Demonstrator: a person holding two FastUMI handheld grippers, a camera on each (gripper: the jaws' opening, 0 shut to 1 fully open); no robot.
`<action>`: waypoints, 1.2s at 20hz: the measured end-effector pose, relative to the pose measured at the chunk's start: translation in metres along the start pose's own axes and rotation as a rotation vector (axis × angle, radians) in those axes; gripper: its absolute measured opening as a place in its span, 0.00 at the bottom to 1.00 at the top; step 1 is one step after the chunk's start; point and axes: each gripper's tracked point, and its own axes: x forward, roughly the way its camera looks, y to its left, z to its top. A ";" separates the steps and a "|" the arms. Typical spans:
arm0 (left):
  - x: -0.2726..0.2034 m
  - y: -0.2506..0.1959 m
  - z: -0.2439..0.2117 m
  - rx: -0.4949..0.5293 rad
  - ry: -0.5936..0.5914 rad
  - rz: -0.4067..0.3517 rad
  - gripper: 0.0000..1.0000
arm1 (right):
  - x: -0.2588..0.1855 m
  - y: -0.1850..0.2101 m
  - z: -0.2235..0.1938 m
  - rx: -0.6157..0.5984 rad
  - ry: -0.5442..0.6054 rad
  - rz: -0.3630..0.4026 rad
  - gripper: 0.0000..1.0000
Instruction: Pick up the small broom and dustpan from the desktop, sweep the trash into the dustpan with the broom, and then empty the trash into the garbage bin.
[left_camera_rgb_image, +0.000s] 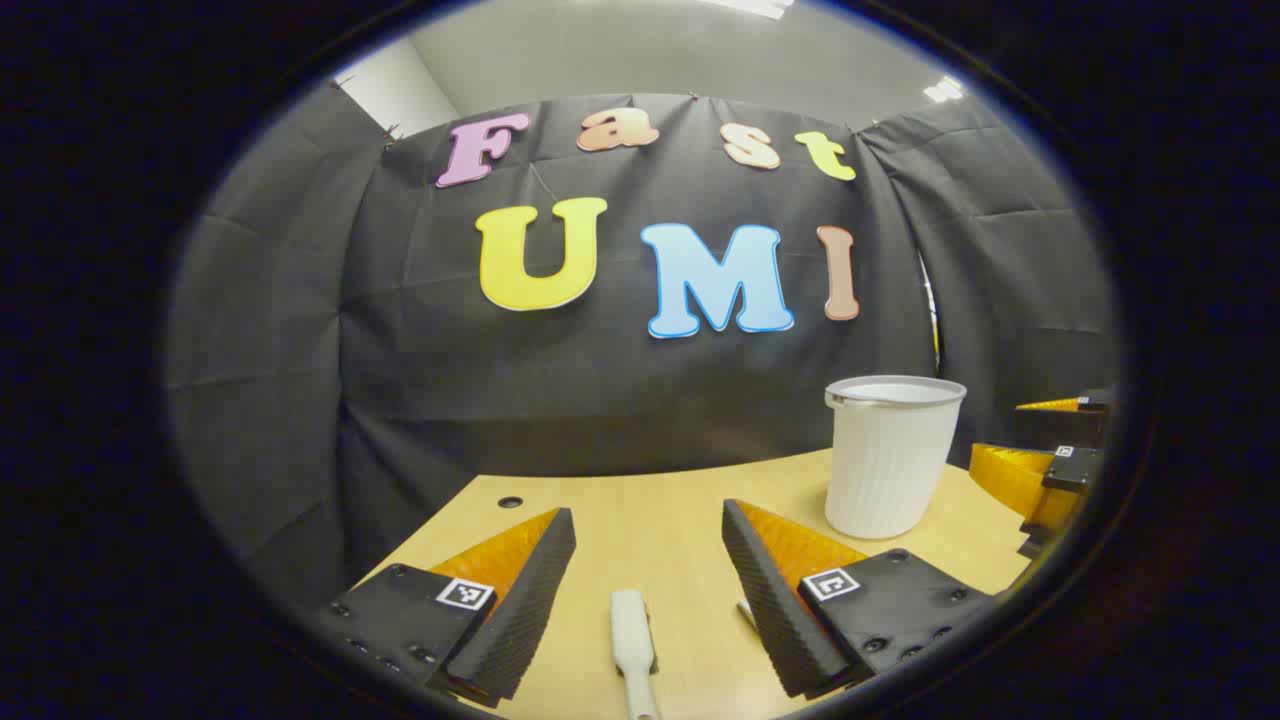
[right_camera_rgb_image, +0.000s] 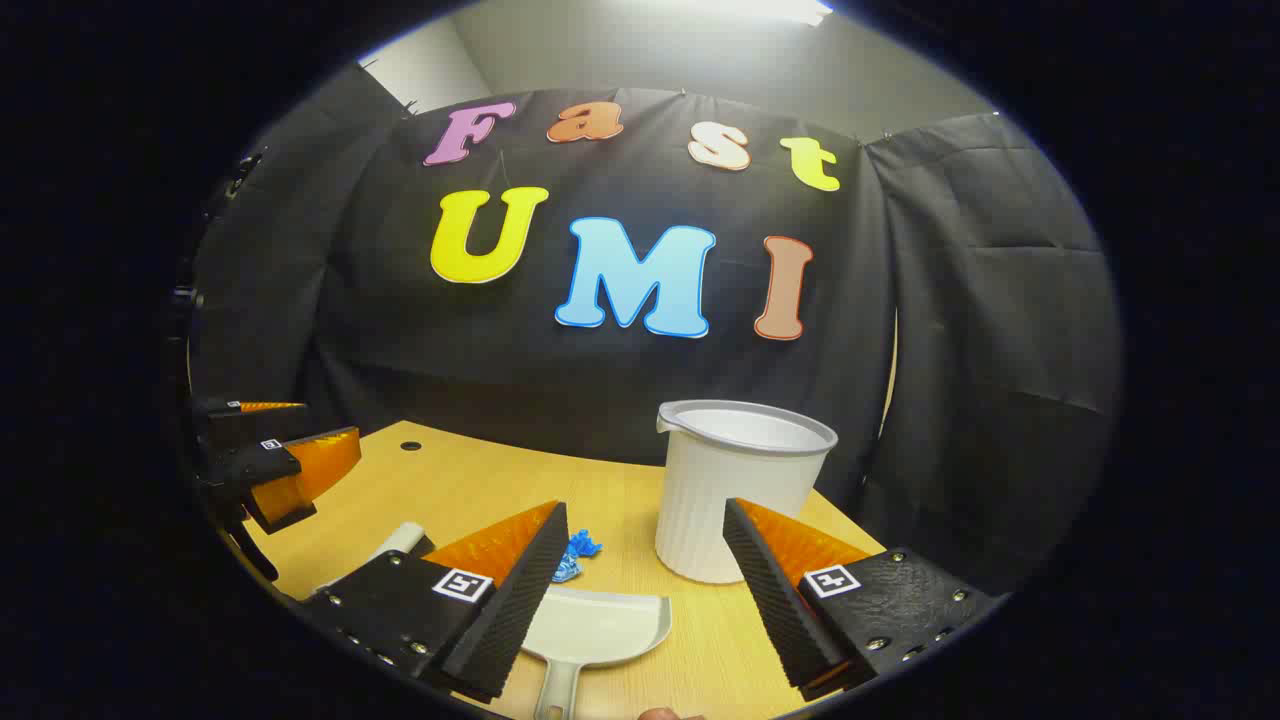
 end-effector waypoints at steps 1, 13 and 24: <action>0.001 -0.001 -0.001 -0.002 0.005 -0.003 1.00 | -0.001 0.001 0.002 -0.001 -0.003 0.003 0.98; 0.002 0.019 -0.065 0.006 0.166 -0.009 0.96 | -0.005 0.029 -0.046 -0.022 0.160 0.052 0.98; 0.019 0.026 -0.181 0.016 0.571 -0.081 0.97 | -0.014 0.053 -0.135 0.064 0.546 0.089 0.98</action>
